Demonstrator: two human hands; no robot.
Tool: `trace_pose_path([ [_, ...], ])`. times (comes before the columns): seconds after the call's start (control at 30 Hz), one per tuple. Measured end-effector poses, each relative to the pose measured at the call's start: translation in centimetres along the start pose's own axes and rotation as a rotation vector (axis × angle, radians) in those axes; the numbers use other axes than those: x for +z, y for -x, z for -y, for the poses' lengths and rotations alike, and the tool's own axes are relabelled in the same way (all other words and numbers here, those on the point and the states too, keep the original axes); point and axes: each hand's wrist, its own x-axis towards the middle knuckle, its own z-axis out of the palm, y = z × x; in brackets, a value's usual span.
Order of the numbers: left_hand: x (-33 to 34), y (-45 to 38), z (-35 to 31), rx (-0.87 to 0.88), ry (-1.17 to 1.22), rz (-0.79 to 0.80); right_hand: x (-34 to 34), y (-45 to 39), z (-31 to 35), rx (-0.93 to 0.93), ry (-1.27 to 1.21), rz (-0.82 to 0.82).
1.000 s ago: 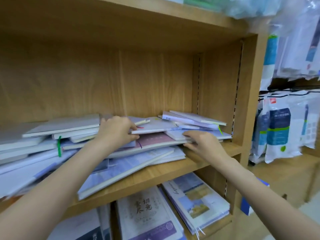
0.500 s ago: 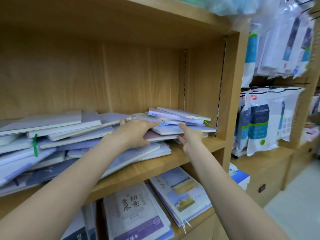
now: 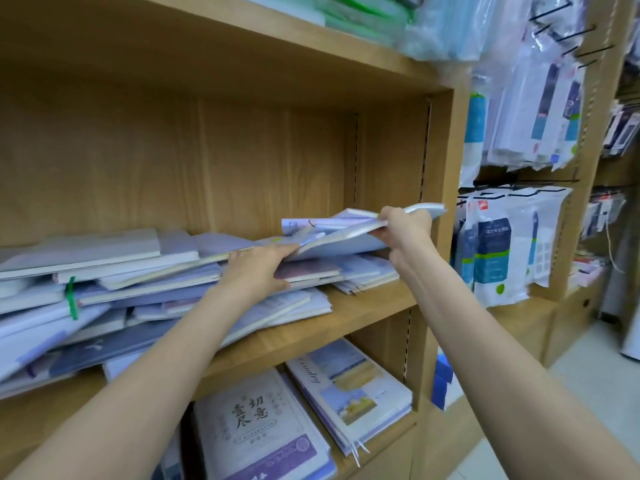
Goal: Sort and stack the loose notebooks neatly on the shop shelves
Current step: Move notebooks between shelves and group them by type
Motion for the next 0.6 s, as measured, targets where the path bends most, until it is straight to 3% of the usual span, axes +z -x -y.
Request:
trace_pose_path([
  [0.17,0.5,0.5,-0.5,0.004,-0.116,0.007,-6.4,3.2,0.7,0.060,-0.055,0.105],
  [0.27,0.9,2.9,-1.8,0.050,0.159,-0.050,-9.6,4.1,-1.3,0.221,-0.021,0.180],
  [0.37,0.8,6.0,-4.1,0.086,0.554,-0.057,-13.2,5.1,-2.9,0.230,0.019,0.229],
  [0.43,1.4,8.5,-5.4,0.047,0.915,0.081,-17.0,5.9,-3.9,0.260,-0.021,0.302],
  [0.5,3.4,11.0,-6.5,-0.092,1.271,0.320,-20.9,7.0,-5.3,0.348,-0.029,0.406],
  [0.6,7.7,14.1,-7.6,-0.257,1.518,0.676,-24.4,8.1,-9.4,0.509,-0.029,0.515],
])
